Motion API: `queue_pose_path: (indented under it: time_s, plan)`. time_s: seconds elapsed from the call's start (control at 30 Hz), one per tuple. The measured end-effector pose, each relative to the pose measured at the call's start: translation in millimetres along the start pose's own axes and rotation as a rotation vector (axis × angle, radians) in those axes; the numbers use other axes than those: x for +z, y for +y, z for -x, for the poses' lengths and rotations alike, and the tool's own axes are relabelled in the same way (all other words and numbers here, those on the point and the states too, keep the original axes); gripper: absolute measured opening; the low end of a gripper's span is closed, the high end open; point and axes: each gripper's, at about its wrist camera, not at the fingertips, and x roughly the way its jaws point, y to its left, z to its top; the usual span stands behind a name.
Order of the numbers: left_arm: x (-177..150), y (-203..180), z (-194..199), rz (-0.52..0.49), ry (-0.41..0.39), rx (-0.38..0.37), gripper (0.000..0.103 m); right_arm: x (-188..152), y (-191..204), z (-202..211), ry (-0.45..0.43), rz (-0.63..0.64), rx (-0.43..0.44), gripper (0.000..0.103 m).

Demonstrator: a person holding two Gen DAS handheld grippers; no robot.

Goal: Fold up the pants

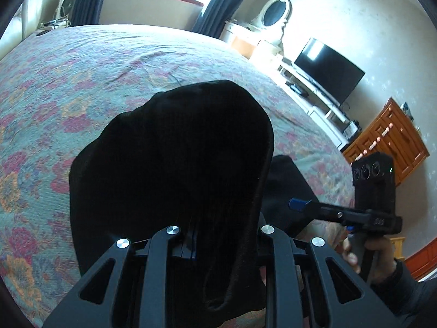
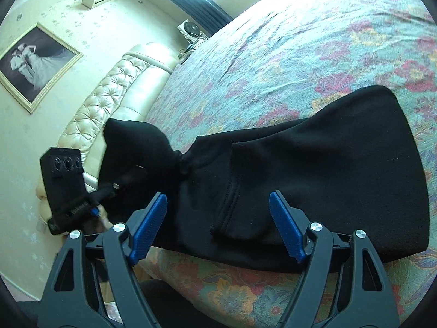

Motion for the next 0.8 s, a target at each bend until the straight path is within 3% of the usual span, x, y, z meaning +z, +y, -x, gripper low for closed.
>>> queue_pose_path:
  time_s: [0.17,0.37,0.6,0.8]
  plan:
    - [-8,-25,-54,-0.056,0.086,0.045,0.023,4,-22,0,0.017,-0.061,0.014,0.078]
    - [-10,-34,-85,-0.045,0.141,0.067,0.024,4,-39,-4,0.029,-0.102,0.03,0.078]
    - [-1,-49,-81,-0.018,0.107,-0.003,0.052,5,-49,-3,0.025,-0.145,0.066,0.079]
    - [-2,-51,-61,-0.026,0.053,0.025,0.072,7,-52,-4,0.031,-0.162,0.075,0.082]
